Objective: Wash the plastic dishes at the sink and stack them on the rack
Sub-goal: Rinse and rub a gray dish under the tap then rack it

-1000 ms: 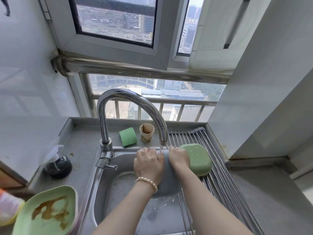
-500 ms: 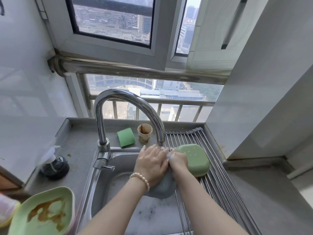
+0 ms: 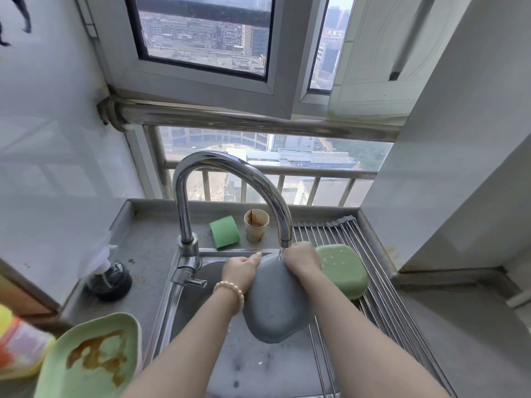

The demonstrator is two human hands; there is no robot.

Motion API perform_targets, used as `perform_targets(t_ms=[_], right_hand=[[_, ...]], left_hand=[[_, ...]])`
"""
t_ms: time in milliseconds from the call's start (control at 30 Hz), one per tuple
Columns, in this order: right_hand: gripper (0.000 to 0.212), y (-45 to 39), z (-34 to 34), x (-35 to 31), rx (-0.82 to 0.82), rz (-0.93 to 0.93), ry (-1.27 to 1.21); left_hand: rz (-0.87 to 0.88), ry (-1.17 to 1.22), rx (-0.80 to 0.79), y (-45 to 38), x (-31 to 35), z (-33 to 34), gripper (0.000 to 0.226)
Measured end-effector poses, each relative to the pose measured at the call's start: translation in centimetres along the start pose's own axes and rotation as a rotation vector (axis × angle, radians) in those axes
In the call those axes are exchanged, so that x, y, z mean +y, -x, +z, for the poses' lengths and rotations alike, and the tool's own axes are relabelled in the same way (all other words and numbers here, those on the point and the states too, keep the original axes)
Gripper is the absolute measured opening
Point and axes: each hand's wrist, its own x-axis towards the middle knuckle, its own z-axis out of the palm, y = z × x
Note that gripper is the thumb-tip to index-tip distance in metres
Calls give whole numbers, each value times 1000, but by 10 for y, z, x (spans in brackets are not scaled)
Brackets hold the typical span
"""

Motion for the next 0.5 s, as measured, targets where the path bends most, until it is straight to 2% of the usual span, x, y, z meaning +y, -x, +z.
perform_targets(t_ms=[100, 167, 233, 333, 400, 500], right_hand=[[43, 27, 14, -11, 166, -200, 358], [56, 40, 40, -8, 241, -353, 535], [60, 49, 59, 2, 255, -466, 606], [53, 57, 69, 21, 206, -635, 615], [58, 57, 64, 31, 208, -558, 554], [68, 36, 48, 29, 33, -128, 147]], left_hand=[[-125, 115, 115, -4, -1, 6, 31], [-211, 203, 152, -8, -4, 6, 37], [-312, 360, 199, -13, -12, 0, 41], [-438, 537, 250, -15, -22, -8, 47], [-453, 567, 272, -12, -26, -8, 48], [-430, 505, 273, -8, -37, 2, 54]])
